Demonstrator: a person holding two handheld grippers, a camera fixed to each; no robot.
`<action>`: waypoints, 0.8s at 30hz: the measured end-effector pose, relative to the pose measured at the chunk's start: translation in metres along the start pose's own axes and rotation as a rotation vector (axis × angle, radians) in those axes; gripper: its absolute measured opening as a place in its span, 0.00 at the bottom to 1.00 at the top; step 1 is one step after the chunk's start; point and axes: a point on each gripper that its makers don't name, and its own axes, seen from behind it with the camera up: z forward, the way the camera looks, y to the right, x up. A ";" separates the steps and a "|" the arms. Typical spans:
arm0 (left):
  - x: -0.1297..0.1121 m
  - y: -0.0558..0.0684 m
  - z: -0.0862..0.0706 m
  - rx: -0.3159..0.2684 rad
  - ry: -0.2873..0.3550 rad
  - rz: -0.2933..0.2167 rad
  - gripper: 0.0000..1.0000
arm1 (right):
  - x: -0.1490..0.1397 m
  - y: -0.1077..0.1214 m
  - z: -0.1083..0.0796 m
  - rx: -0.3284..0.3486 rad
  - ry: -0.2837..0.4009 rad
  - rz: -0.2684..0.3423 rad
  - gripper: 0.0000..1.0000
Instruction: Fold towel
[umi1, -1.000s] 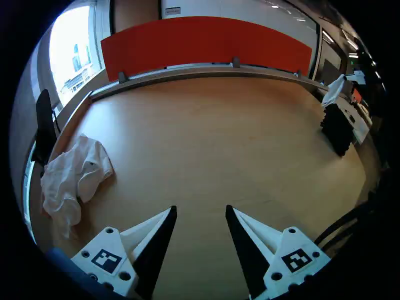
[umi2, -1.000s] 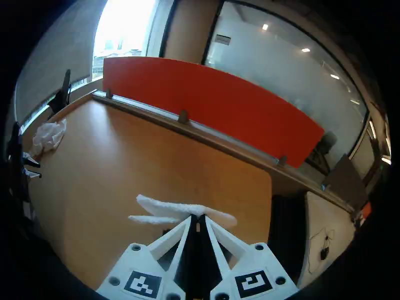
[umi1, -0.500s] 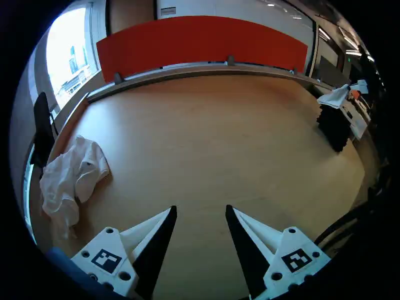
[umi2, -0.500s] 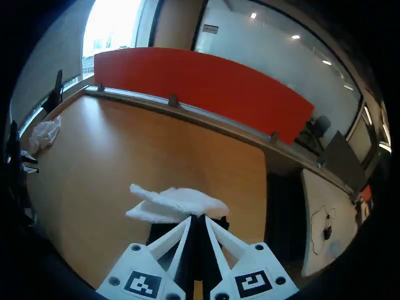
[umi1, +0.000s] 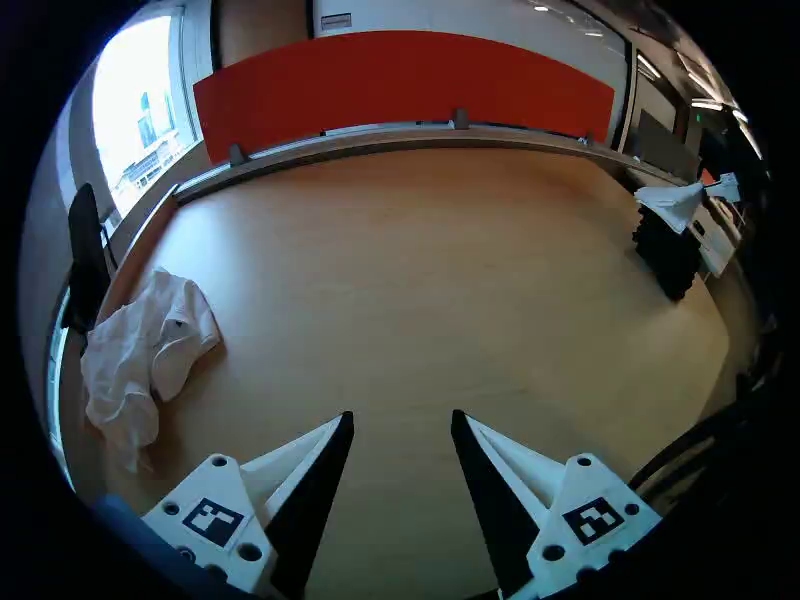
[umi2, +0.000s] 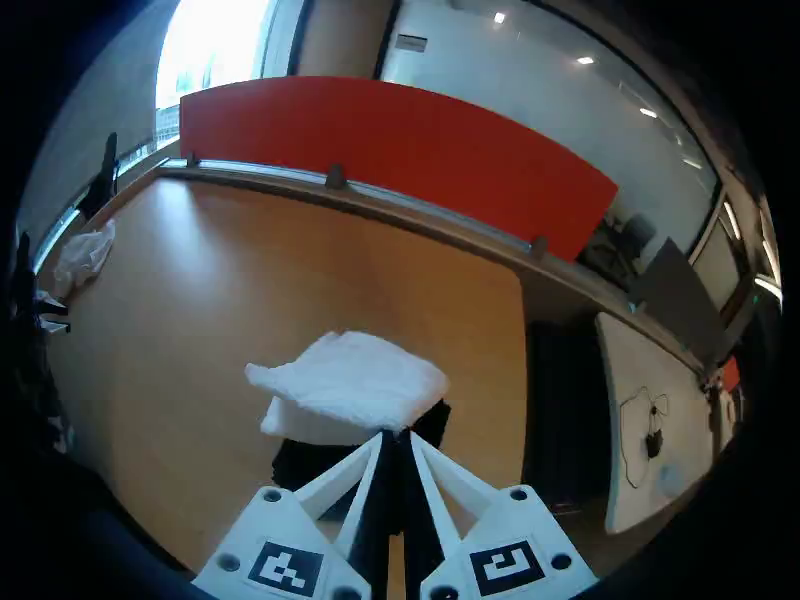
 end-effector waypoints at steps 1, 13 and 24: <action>0.000 0.000 0.000 0.000 -0.001 0.001 0.71 | -0.004 0.000 0.000 -0.002 -0.006 0.002 0.04; -0.003 0.000 -0.001 0.004 -0.007 0.011 0.71 | -0.062 0.007 0.009 -0.020 -0.098 0.054 0.04; -0.001 0.000 -0.001 0.010 -0.008 0.022 0.71 | -0.098 0.012 0.022 -0.027 -0.156 0.111 0.04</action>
